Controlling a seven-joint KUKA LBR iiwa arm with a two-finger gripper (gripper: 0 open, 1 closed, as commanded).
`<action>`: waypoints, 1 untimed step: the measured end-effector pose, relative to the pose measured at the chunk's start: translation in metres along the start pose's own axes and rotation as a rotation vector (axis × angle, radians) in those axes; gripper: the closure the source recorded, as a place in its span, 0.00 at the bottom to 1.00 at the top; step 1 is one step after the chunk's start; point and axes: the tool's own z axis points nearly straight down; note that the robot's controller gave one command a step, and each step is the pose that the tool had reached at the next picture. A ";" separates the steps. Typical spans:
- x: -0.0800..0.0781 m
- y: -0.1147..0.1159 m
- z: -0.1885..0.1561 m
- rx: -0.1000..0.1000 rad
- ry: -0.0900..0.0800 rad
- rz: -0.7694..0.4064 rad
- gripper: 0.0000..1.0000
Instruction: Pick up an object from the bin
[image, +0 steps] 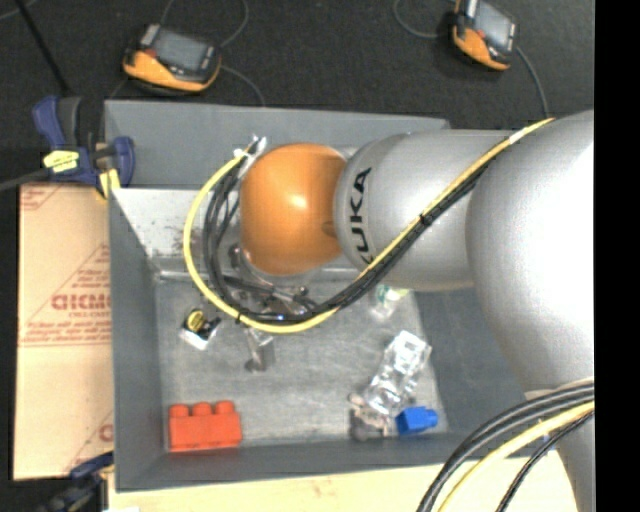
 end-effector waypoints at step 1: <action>-0.049 -0.044 0.024 0.000 0.002 -0.070 0.00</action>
Offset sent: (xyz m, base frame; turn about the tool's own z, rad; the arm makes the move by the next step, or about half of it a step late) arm 0.0617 -0.0098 -0.0243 -0.0732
